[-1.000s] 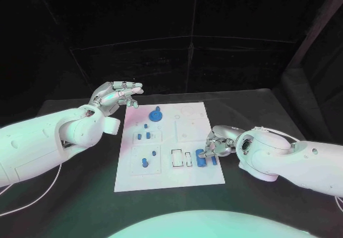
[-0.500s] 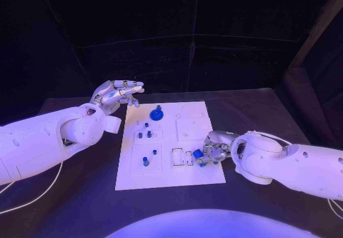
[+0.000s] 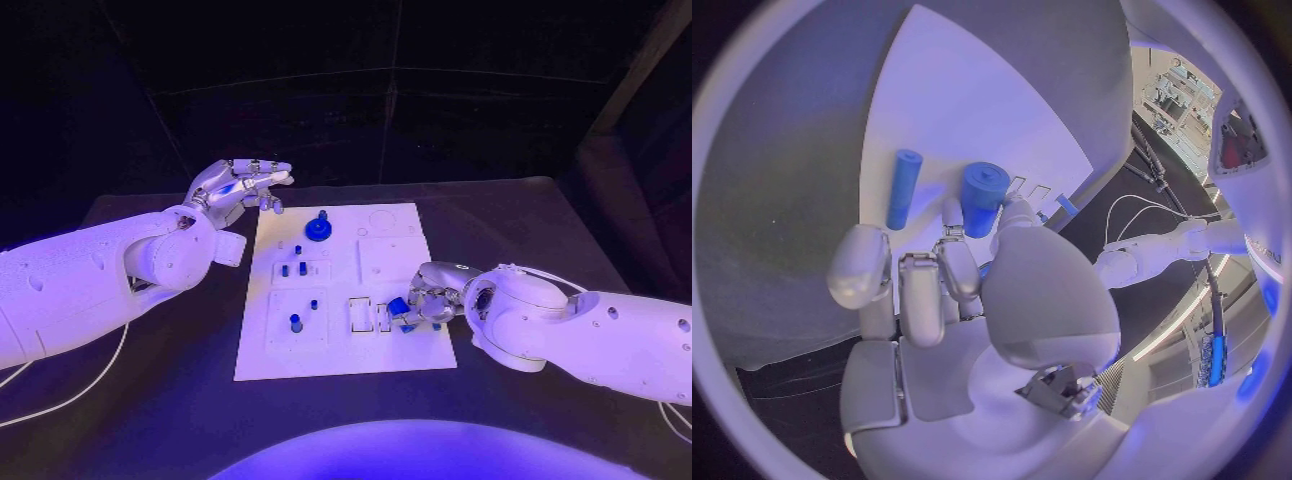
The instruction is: Assemble the parts on the task board
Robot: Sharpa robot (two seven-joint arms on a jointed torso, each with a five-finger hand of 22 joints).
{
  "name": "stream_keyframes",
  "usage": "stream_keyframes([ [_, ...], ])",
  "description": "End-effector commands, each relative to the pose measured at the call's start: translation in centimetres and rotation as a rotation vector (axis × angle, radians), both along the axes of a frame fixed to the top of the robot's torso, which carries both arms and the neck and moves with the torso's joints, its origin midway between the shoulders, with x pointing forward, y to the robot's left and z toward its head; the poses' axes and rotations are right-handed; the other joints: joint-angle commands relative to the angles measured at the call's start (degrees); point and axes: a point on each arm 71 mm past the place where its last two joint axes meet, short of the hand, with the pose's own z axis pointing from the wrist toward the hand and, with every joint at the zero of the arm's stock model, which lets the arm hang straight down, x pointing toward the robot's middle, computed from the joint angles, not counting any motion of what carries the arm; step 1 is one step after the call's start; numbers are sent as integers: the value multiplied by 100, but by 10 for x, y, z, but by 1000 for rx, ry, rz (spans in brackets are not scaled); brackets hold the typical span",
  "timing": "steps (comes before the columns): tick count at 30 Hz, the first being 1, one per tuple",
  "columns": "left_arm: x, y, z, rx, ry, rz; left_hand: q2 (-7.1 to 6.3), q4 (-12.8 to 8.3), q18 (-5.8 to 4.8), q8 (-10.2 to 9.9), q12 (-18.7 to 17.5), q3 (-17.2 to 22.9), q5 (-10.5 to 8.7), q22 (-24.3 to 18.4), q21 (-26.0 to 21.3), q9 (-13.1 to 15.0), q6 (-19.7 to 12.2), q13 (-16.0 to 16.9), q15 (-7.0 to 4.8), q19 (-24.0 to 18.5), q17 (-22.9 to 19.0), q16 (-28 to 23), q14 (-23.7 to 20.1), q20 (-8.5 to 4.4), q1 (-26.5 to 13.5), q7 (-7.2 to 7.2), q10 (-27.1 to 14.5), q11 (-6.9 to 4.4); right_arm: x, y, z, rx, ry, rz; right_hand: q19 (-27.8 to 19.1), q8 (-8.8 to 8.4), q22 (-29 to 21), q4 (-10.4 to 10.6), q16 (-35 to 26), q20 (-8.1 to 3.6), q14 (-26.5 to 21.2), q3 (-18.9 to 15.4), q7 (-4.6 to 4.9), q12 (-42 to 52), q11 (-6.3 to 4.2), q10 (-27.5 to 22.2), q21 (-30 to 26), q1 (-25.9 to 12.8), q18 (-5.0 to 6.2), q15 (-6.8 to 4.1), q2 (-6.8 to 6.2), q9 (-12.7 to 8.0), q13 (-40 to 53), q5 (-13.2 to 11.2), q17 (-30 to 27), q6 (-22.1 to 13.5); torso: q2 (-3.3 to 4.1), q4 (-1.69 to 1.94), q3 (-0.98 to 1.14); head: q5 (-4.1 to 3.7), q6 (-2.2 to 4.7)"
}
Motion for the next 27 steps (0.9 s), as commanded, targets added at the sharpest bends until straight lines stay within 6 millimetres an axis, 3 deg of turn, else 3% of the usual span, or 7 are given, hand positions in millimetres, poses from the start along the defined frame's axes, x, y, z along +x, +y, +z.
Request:
stream_keyframes([
  [1, 0, 0, 1, -8, -2, -12, 56, -1, 30, 32, 28, -33, 12, -6, -35, -5, -30, -9, 11, -21, -5, -28, -41, 38, -16, -8, -52, 7, -3, -6, 2, 62, -21, -62, 50, 59, 27, -17, 31, -9, 393, 39, -10, 26, -23, 47, 35, 137, -98, -58, 103, 64, 36, 215, 345, 68, -6, -7, 1, 6, 20],
  [9, 0, -1, 1, -8, -1, -13, 56, -1, 30, 32, 28, -33, 12, -6, -35, -5, -30, -9, 11, -21, -5, -28, -41, 38, -16, -8, -52, 7, -12, -7, 13, 197, -37, -122, 72, 69, 78, -39, 55, -25, 403, 53, -25, 46, -40, 94, 63, 297, -107, -73, 173, 62, 124, 627, 406, 88, -8, -7, -3, 0, 43],
  [24, 0, -3, 1, -9, 2, -19, 57, -2, 30, 33, 31, -36, 13, -8, -38, -5, -35, -10, 12, -21, -9, -28, -43, 39, -14, -8, -59, 7, -17, 22, 12, 268, 60, -117, 82, 63, 98, 34, 61, -29, 406, -15, -28, 21, -42, 107, 75, 235, -110, -75, 179, 59, 138, 721, 424, 126, 4, 6, -8, 61, 73],
  [27, 0, -3, 1, -10, 2, -21, 57, -3, 30, 33, 32, -39, 13, -9, -39, -5, -39, -10, 13, -22, -11, -28, -44, 40, -14, -7, -64, 9, -17, 32, 8, 256, 88, -94, 79, 61, 94, 49, 57, -28, 404, -39, -29, -1, -42, 100, 73, 199, -109, -75, 184, 59, 122, 687, 415, 133, 11, 10, 2, 83, 73],
])
